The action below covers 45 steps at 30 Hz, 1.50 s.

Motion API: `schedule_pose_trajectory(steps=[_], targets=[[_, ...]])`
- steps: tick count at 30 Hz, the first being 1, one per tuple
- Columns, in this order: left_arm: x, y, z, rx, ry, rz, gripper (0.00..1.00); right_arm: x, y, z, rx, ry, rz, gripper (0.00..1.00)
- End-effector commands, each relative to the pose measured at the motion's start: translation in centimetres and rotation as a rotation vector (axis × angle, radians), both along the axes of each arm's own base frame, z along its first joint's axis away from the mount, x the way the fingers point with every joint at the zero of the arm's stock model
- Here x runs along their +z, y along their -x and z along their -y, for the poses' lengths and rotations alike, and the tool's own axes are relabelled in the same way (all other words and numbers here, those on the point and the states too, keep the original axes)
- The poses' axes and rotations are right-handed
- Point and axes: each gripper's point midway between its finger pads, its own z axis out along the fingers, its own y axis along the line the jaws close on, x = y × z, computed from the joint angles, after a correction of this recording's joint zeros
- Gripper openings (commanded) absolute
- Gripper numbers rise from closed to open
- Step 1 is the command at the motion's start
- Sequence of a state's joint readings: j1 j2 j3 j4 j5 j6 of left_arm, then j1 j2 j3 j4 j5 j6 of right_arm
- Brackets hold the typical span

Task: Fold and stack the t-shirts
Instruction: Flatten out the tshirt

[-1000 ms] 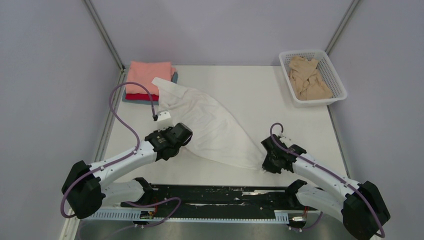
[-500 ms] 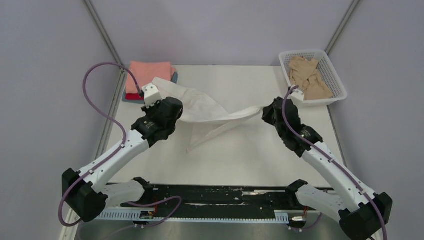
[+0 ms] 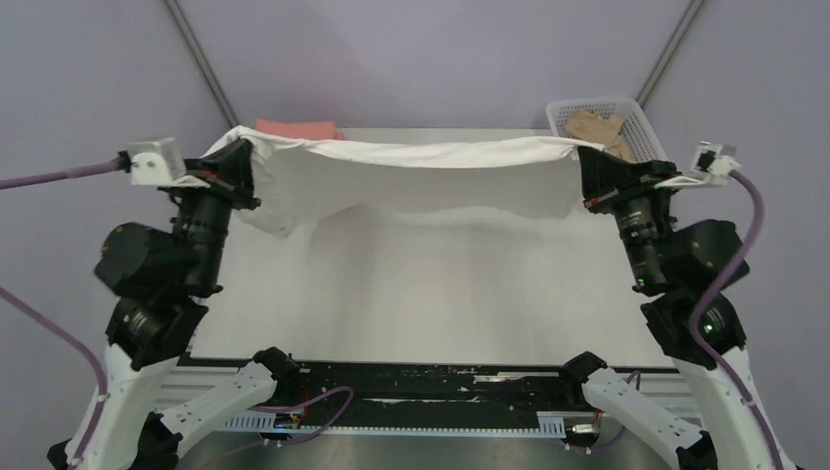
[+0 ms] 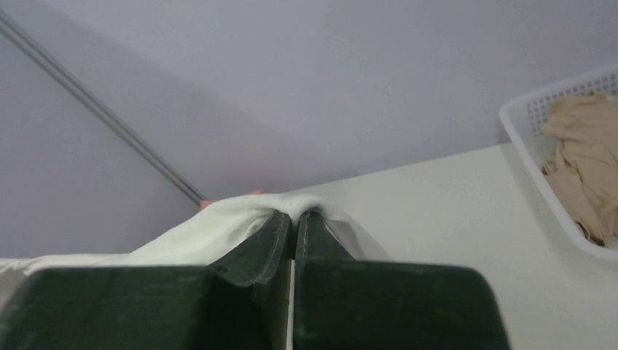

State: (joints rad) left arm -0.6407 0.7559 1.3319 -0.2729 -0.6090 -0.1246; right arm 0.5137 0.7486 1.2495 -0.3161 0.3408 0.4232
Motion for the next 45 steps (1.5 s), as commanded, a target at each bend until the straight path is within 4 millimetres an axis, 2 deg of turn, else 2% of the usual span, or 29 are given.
schedule_pose_trajectory(steps=[1,4,7,10,13,15,17,19,21,23,24,25,26,27,29,30,31,32,33,34,35,36,37,40,41,42,43,44,45], targets=[[8.4,7.7,3.4,-0.402,-0.135,0.283,0.00,7.4,5.9,0.3,0.139,-0.005,0.231,0.00],[11.4,13.0,4.5,-0.599,-0.202,0.393,0.00,9.4,8.7,1.1,0.169,-0.008,0.298,0.00],[12.8,15.1,4.7,-0.668,-0.223,0.433,0.00,11.0,11.3,2.0,0.188,-0.018,0.362,0.00],[13.8,15.0,5.1,-0.683,-0.228,0.442,0.00,12.0,12.7,2.5,0.192,-0.016,0.400,0.00],[14.5,13.6,5.7,-0.670,-0.232,0.422,0.00,12.5,12.5,3.2,0.155,-0.011,0.404,0.00],[14.6,11.2,6.3,-0.623,-0.220,0.386,0.00,12.2,11.3,3.4,0.112,-0.001,0.378,0.00],[13.9,7.7,6.9,-0.540,-0.226,0.328,0.00,11.1,9.1,3.6,0.045,0.015,0.327,0.00],[12.4,3.3,7.2,-0.422,-0.235,0.258,0.00,9.2,5.6,4.3,-0.078,0.036,0.234,0.00],[9.9,-1.5,7.7,-0.295,-0.250,0.177,0.00,6.7,2.0,5.0,-0.212,0.084,0.143,0.01],[6.3,-6.4,8.6,-0.191,-0.273,0.076,0.00,3.4,-1.8,5.7,-0.357,0.140,0.033,0.02],[3.4,-9.7,9.9,-0.163,-0.303,-0.005,0.00,1.3,-3.7,5.9,-0.422,0.171,-0.028,0.03],[1.2,-11.6,10.2,-0.136,-0.304,-0.062,0.00,-0.9,-5.3,6.1,-0.485,0.193,-0.086,0.03],[-2.7,-15.2,10.9,-0.105,-0.332,-0.158,0.00,-3.4,-7.1,6.1,-0.529,0.213,-0.147,0.04],[-5.4,-17.2,11.1,-0.077,-0.320,-0.224,0.00,-6.3,-8.8,6.3,-0.558,0.229,-0.208,0.04],[-15.2,-23.1,12.1,-0.029,-0.377,-0.434,0.07,-12.5,-12.1,7.0,-0.588,0.220,-0.332,0.04],[-17.9,-24.5,12.0,-0.020,-0.390,-0.490,0.11,-15.8,-13.6,7.4,-0.578,0.213,-0.398,0.04],[-23.0,-26.2,13.3,-0.060,-0.429,-0.590,0.25,-19.2,-15.1,7.9,-0.577,0.196,-0.471,0.05],[-25.4,-26.8,13.5,-0.071,-0.448,-0.644,0.35,-22.5,-16.2,8.4,-0.574,0.190,-0.541,0.08],[-29.1,-28.1,14.3,-0.090,-0.477,-0.709,0.59,-25.3,-17.3,8.7,-0.574,0.199,-0.601,0.13],[-30.9,-28.2,14.2,-0.089,-0.504,-0.760,0.72,-27.4,-18.1,9.0,-0.587,0.217,-0.652,0.25],[-32.3,-29.3,14.5,-0.070,-0.518,-0.788,0.91,-28.4,-18.9,9.0,-0.591,0.239,-0.676,0.47],[-31.9,-29.6,14.2,-0.048,-0.526,-0.801,0.96,-29.7,-19.5,8.9,-0.580,0.273,-0.715,0.64],[-32.7,-29.8,14.2,-0.041,-0.537,-0.818,0.99,-29.8,-19.9,8.6,-0.571,0.279,-0.724,0.75],[-31.5,-29.5,14.3,-0.055,-0.521,-0.781,1.00,-28.8,-20.0,7.9,-0.530,0.264,-0.711,0.92],[-30.0,-29.1,14.3,-0.066,-0.501,-0.751,1.00,-28.5,-19.8,7.5,-0.505,0.257,-0.703,0.96],[-30.4,-28.5,14.6,-0.089,-0.483,-0.753,1.00,-28.2,-19.5,7.0,-0.469,0.251,-0.697,0.99],[-29.0,-27.9,14.5,-0.098,-0.458,-0.730,1.00,-28.1,-19.1,6.3,-0.428,0.244,-0.693,1.00],[-29.7,-27.2,14.7,-0.121,-0.433,-0.746,1.00,-28.1,-18.6,5.7,-0.387,0.234,-0.693,1.00],[-28.7,-26.5,14.7,-0.130,-0.408,-0.732,1.00,-28.4,-18.0,4.9,-0.333,0.226,-0.696,1.00]])
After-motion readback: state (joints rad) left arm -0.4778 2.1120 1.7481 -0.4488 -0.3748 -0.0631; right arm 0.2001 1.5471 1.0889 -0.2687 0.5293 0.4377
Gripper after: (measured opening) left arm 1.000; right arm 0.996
